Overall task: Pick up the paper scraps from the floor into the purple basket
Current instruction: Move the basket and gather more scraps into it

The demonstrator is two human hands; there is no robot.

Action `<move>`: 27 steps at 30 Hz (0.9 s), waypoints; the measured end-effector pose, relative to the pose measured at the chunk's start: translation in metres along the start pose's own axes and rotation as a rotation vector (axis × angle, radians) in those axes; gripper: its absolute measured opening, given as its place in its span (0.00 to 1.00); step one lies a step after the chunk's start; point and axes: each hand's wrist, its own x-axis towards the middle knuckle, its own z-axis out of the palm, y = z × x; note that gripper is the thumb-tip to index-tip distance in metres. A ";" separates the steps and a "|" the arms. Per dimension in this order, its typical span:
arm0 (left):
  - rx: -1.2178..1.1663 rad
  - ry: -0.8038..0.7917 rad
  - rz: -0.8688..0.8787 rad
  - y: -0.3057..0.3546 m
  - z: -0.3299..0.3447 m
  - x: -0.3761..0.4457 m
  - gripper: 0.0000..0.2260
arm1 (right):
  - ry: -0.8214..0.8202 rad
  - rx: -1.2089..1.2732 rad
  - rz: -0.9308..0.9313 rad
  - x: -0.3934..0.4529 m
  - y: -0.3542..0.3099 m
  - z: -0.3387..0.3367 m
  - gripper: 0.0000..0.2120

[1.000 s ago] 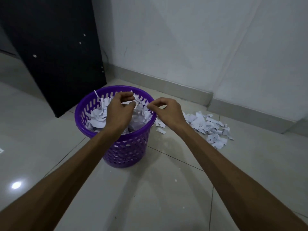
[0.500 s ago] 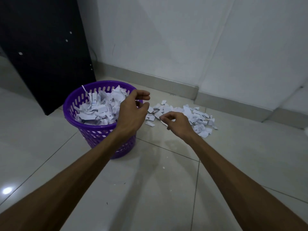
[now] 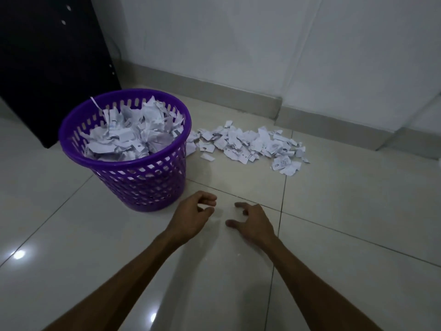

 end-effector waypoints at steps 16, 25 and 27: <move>-0.077 -0.021 -0.162 -0.053 0.017 0.003 0.09 | 0.196 -0.034 -0.172 0.008 0.017 0.012 0.28; -0.042 -0.044 -0.180 -0.058 0.025 0.012 0.09 | 0.305 0.119 -0.174 0.012 0.020 0.021 0.16; -0.020 -0.042 -0.175 -0.059 0.027 0.015 0.10 | 0.329 0.099 -0.185 0.011 0.021 0.024 0.15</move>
